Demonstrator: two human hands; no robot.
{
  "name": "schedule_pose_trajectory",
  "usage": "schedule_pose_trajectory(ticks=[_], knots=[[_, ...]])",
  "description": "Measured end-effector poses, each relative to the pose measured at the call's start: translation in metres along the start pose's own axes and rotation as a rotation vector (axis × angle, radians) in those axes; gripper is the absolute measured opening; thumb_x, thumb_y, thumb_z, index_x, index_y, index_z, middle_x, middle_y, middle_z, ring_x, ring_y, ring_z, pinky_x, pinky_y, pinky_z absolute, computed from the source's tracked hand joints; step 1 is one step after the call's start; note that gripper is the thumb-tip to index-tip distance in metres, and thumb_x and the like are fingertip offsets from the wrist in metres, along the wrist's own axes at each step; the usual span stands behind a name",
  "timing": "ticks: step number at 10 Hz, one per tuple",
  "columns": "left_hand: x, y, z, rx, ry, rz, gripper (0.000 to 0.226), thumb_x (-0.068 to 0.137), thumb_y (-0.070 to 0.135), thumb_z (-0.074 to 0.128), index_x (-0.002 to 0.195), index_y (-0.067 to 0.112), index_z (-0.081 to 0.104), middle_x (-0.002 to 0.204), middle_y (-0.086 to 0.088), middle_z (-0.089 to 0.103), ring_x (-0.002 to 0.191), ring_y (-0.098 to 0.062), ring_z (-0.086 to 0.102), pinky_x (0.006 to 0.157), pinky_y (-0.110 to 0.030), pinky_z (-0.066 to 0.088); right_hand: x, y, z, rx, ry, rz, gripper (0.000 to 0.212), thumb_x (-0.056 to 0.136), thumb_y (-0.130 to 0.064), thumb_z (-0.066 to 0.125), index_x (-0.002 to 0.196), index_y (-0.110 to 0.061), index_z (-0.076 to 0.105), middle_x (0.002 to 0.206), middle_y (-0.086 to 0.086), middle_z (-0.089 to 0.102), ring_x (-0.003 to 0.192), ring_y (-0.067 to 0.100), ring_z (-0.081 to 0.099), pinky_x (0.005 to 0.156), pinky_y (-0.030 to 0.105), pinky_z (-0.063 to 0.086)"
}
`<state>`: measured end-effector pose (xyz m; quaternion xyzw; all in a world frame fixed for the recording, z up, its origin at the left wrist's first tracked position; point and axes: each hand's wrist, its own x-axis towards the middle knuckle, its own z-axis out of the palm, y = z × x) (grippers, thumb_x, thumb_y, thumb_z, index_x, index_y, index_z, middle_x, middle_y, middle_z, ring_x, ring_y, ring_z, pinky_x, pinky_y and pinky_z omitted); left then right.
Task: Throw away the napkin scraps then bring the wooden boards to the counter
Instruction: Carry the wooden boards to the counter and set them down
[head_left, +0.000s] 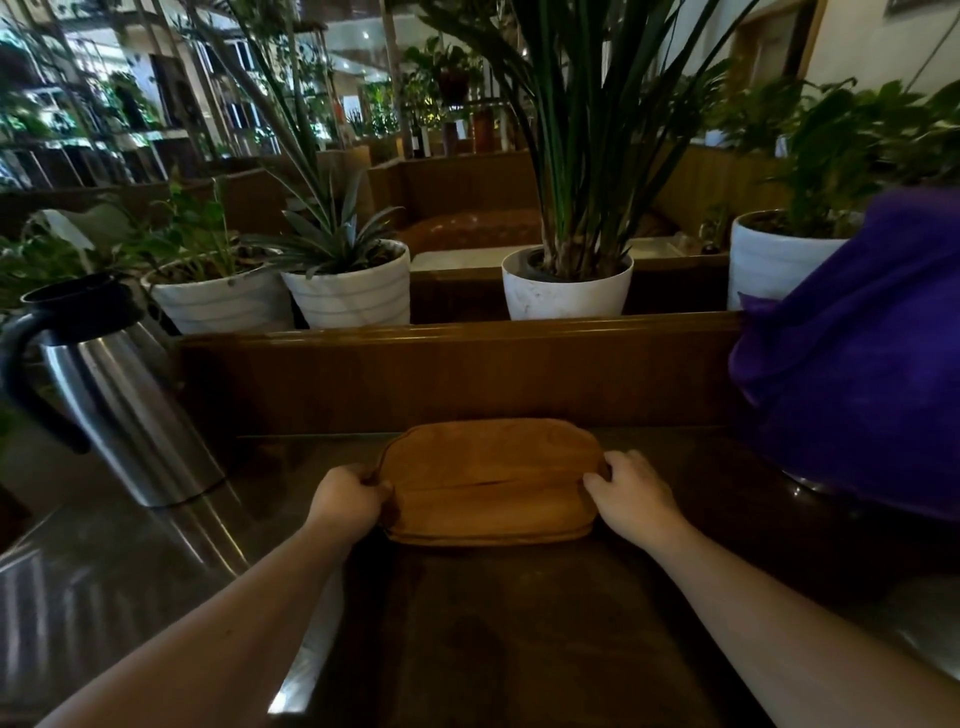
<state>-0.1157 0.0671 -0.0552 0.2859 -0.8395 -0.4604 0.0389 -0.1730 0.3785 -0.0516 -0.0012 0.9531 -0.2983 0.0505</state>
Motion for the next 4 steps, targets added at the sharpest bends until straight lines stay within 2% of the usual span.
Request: schedule_pose_trajectory(ticks=[1,2,3,4], knots=[[-0.002,0.001,-0.001,0.049,-0.008,0.024,0.026,0.089,0.023,0.06,0.114,0.017,0.058,0.087,0.002,0.064,0.073,-0.011,0.065,0.051,-0.021,0.046,0.001,0.001,0.0,-0.007,0.003,-0.03,0.042,0.093,-0.043,0.046,0.126,-0.017,0.052,0.128,0.007,0.047,0.104,0.021,0.05,0.095,0.043,0.044],[-0.01,0.009,-0.004,0.111,-0.017,0.08,0.021,0.088,0.026,0.059,0.108,0.018,0.06,0.083,0.002,0.068,0.066,-0.008,0.067,0.049,-0.019,0.048,-0.001,0.0,-0.008,0.002,-0.048,-0.078,0.046,0.093,-0.044,0.049,0.13,-0.016,0.049,0.135,0.01,0.043,0.101,0.019,0.05,0.09,0.038,0.045],[-0.023,0.019,-0.011,0.277,0.007,0.215,0.035,0.086,0.036,0.058,0.119,0.023,0.054,0.109,-0.002,0.062,0.09,-0.014,0.065,0.074,-0.034,0.058,-0.006,-0.006,-0.021,-0.133,-0.081,-0.169,0.073,0.089,-0.053,0.051,0.148,-0.021,0.022,0.15,0.009,0.029,0.131,0.03,0.039,0.103,0.045,0.041],[-0.043,0.033,-0.022,0.573,0.139,0.498,0.062,0.086,0.049,0.053,0.14,0.024,0.033,0.145,-0.004,0.039,0.13,-0.025,0.039,0.103,-0.044,0.039,-0.021,-0.023,-0.042,-0.348,0.052,-0.41,0.08,0.085,-0.06,0.05,0.149,-0.026,0.015,0.153,0.005,0.027,0.136,0.027,0.032,0.104,0.046,0.039]])
